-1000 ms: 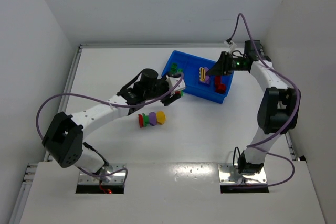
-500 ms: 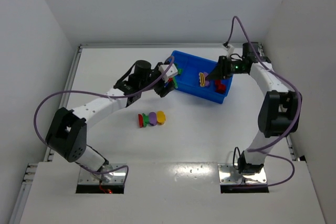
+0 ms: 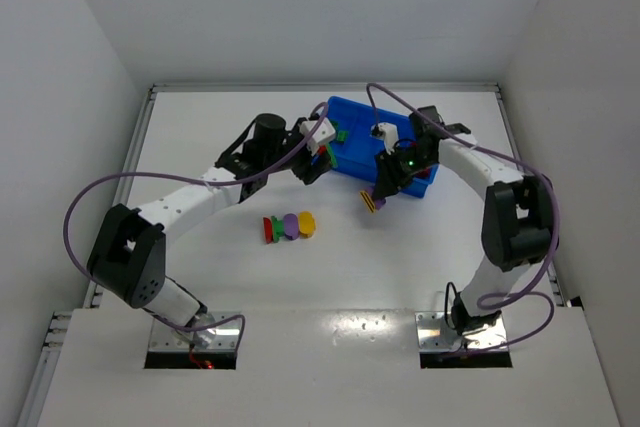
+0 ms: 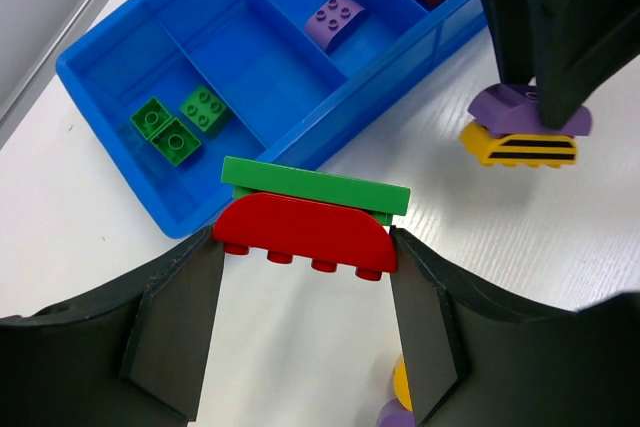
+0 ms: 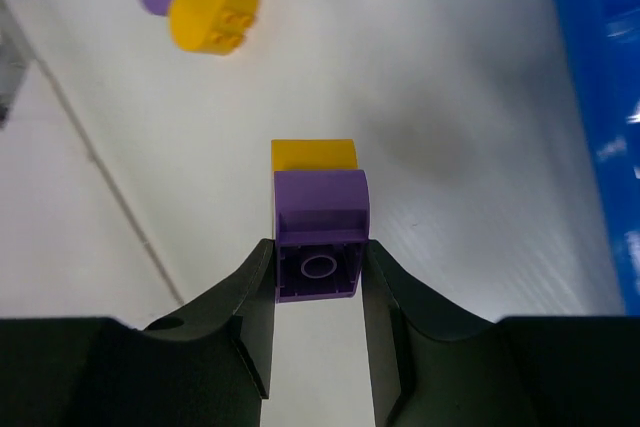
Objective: Sort the legos into containers by color
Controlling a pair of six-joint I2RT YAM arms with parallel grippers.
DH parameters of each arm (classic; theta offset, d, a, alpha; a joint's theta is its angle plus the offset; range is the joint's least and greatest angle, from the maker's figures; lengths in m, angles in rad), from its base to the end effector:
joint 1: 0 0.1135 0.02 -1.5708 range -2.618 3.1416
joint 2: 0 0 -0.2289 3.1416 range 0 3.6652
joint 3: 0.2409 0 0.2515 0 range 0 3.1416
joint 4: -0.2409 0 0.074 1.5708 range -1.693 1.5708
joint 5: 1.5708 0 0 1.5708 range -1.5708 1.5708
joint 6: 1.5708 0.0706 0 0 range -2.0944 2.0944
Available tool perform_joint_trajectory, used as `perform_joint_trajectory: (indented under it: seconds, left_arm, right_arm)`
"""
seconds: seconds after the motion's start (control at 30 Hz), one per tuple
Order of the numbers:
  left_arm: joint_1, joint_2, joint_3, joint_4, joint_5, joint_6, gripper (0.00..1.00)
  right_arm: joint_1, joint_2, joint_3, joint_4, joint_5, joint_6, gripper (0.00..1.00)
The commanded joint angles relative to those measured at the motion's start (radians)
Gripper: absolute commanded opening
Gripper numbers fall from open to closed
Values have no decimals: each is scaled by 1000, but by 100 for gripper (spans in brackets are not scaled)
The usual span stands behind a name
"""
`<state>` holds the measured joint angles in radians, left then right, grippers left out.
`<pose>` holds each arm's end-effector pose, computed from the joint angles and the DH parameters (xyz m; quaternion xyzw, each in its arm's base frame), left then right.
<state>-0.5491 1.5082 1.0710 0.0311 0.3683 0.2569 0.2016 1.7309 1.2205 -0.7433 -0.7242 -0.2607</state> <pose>0.3116 -0.2205 0.2376 0.4146 0.7158 -0.2300 0.5127 0.3223 0.1136 0.1520 -0.2660 0.8861 0.3453 0.1579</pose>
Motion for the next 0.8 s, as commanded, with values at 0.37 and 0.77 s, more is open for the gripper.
perform_joint_trajectory:
  seconds: [0.37, 0.77]
  left_arm:
    - [64, -60, -16, 41, -60, -54, 23]
    - [97, -69, -34, 59, -60, -74, 23]
  right_arm:
    - [188, 29, -44, 171, 456, 37, 3]
    - [268, 48, -47, 183, 572, 34, 49]
